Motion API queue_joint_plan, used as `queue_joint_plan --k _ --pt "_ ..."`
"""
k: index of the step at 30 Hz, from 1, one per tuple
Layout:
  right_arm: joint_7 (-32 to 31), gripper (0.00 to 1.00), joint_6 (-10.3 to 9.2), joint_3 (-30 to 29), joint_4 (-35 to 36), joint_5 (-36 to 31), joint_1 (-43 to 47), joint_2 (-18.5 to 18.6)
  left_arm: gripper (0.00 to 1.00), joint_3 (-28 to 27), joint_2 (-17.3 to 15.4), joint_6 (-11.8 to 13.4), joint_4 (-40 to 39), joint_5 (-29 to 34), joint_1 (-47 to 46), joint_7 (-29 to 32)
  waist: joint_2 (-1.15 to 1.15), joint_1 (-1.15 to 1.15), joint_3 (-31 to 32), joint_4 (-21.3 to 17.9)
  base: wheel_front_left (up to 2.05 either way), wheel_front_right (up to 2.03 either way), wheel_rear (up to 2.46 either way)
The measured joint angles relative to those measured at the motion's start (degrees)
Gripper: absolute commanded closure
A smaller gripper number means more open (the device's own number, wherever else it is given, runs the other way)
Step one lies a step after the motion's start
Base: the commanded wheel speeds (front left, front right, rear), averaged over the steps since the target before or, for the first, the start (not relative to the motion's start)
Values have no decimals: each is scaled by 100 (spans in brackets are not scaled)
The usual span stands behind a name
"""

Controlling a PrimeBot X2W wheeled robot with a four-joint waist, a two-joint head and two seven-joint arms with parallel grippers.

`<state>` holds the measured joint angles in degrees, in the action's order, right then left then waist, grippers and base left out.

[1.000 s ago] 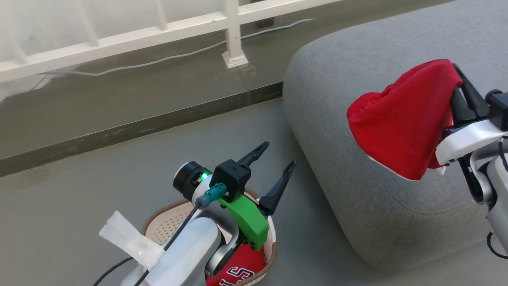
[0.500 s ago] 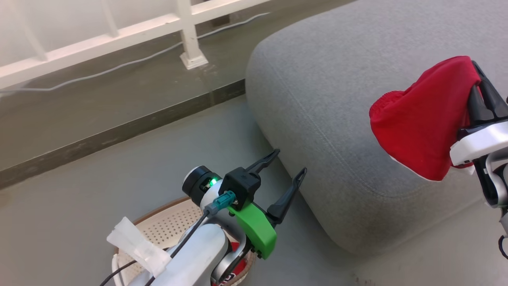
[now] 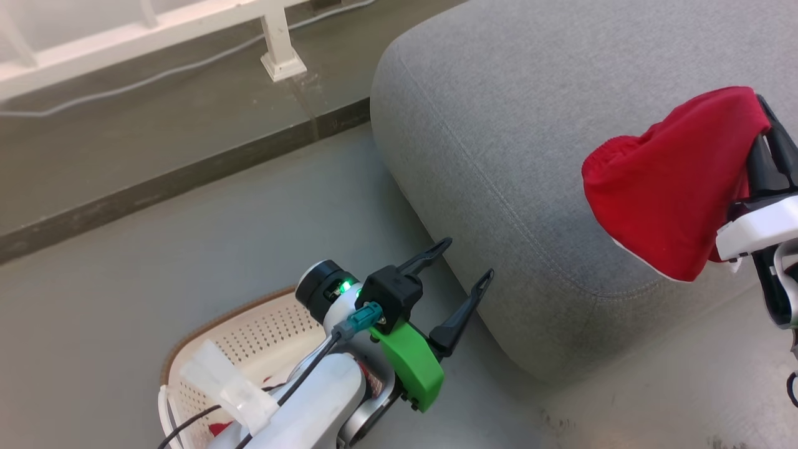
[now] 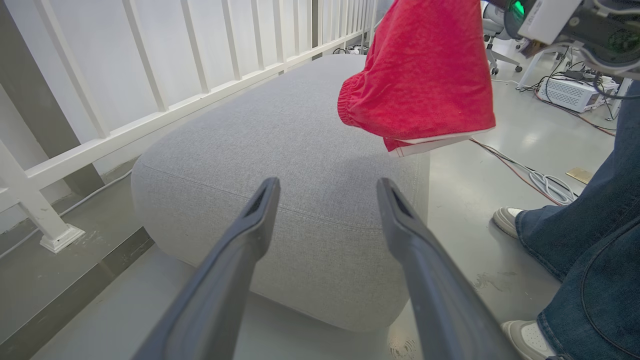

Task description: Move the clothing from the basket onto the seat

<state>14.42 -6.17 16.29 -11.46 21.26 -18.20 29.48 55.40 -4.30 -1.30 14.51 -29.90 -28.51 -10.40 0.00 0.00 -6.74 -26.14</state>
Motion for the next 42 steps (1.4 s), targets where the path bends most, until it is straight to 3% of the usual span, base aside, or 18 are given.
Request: queue_joint_plan --k 6,24,29,42 --pt "0 100 0 -129 4 129 -233 -80 0 -5 -23 8 -71 82 -181 174 0 0 -285 32 0 0 0" --pt "-264 100 57 -687 -469 303 -2591 183 0 -48 -269 38 -547 612 -991 655 0 0 -1525 266 0 0 0" --pt "-296 100 51 -965 -918 363 -3097 305 0 14 -283 35 -755 710 -1295 736 0 1 -1948 513 0 0 0" --pt "-233 100 -48 -1377 -1998 226 -3428 612 0 220 -213 -73 -949 759 -1424 745 0 1 -2449 1355 0 0 0"
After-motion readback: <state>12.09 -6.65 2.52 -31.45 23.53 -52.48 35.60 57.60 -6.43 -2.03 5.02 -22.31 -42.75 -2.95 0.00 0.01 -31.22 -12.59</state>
